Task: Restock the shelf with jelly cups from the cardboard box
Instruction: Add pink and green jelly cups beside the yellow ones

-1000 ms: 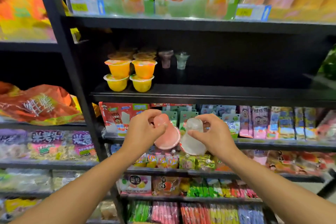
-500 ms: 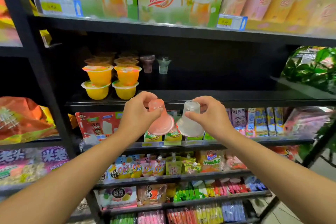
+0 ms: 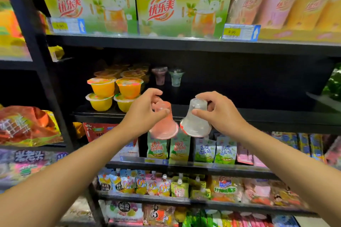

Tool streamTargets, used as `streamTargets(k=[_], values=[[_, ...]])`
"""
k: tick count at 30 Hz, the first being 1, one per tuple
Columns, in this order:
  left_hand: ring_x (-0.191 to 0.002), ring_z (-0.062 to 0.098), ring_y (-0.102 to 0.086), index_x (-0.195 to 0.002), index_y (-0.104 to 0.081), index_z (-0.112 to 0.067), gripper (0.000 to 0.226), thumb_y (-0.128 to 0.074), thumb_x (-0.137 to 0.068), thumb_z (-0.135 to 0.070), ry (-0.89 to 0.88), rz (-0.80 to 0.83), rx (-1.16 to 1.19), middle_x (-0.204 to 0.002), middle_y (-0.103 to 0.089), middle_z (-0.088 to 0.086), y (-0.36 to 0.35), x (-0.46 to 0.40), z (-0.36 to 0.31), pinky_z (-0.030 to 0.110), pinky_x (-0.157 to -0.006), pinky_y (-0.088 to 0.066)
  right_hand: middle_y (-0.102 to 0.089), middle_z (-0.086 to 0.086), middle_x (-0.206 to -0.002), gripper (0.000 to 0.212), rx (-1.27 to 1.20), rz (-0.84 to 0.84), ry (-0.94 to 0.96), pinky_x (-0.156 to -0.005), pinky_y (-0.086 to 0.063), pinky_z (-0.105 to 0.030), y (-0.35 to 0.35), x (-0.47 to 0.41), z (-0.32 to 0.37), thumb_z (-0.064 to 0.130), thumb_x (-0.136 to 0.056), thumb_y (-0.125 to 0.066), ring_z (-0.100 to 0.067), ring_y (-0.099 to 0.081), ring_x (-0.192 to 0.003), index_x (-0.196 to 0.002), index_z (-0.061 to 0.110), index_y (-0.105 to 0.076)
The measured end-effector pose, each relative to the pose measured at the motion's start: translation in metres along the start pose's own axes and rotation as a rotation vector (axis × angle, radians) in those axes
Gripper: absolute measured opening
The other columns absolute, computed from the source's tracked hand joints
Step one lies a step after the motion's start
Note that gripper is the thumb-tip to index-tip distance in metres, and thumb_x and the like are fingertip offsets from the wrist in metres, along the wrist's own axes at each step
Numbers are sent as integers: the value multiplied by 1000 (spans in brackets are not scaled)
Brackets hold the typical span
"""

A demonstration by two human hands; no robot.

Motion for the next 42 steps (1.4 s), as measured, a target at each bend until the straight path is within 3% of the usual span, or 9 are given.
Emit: streamTargets(k=[5,12,16,20,23,30,33,38,42], values=[[-115,8,-51,-149,-41,-25,59,-64,-95,-29,-31,151,-208,-126,-55,-7,-19,-11,-12,19,-87,-40,-53,15,-106,45,3,108,82,-71,-39,-6,4,-18,-9,32,-91,-71,7,-52,-81,-134,25,-59],[-107,10,-53,-122,-62,-23,30,-66,-94,-30,-26,126,-332,-117,-58,-5,-20,-15,-17,18,-81,-41,-60,9,-108,26,-33,141,42,-78,-48,-26,6,-37,-37,29,-86,-75,-4,-58,-90,-108,21,-63],[-92,6,-62,-108,-64,-25,19,-70,-91,-30,50,14,-234,-107,-63,-4,-7,-9,-5,21,-71,-52,-59,5,-111,19,-353,103,-153,-82,-61,-39,4,-38,-60,25,-88,-73,-16,-67,-96,-102,17,-62],[-81,10,-70,-99,-69,-17,13,-75,-88,-21,196,-162,60,-99,-67,-2,7,0,5,22,-59,-57,-57,-7,-123,32,-610,68,-305,-82,-62,-38,-2,-41,-72,24,-83,-73,-23,-65,-109,-102,4,-57],[-86,9,-71,-96,-67,-11,13,-75,-87,-16,321,-316,288,-103,-67,3,19,6,15,25,-66,-60,-56,-13,-126,29,-803,43,-367,-87,-60,-40,-1,-40,-66,14,-84,-72,-25,-65,-111,-101,2,-52],[-106,31,-68,-107,-59,-3,20,-66,-89,1,689,-456,1363,-115,-65,22,-25,19,15,42,-89,-59,-70,-22,-105,6,-1148,2,-516,-95,-56,-44,-8,-23,-44,1,-94,-60,-33,-72,-101,-92,0,-55],[-110,35,-66,-120,-59,-1,34,-68,-87,-3,774,-416,1704,-123,-61,27,-52,22,11,43,-83,-61,-70,-23,-105,13,-1361,6,-623,-102,-51,-49,-23,-12,-40,1,-96,-57,-35,-70,-105,-107,-5,-58],[-108,40,-67,-127,-53,0,55,-68,-74,1,783,-261,1811,-126,-58,32,-70,27,3,53,-86,-55,-63,-23,-119,21,-1565,-7,-714,-113,-39,-54,-40,2,-42,5,-97,-54,-29,-67,-107,-117,-2,-56],[-104,35,-70,-130,-53,1,47,-64,-85,0,785,-209,1599,-123,-63,28,-67,30,17,53,-95,-52,-67,-16,-121,25,-1402,6,-760,-117,-33,-47,-50,16,-54,10,-98,-54,-22,-68,-106,-122,8,-58]])
Point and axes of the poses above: each hand's wrist, its own x-axis away from the middle knuckle, its own y-axis out of the back of the hand, z = x × y, the point moved 8 cm from there along -x, towards the middle knuckle
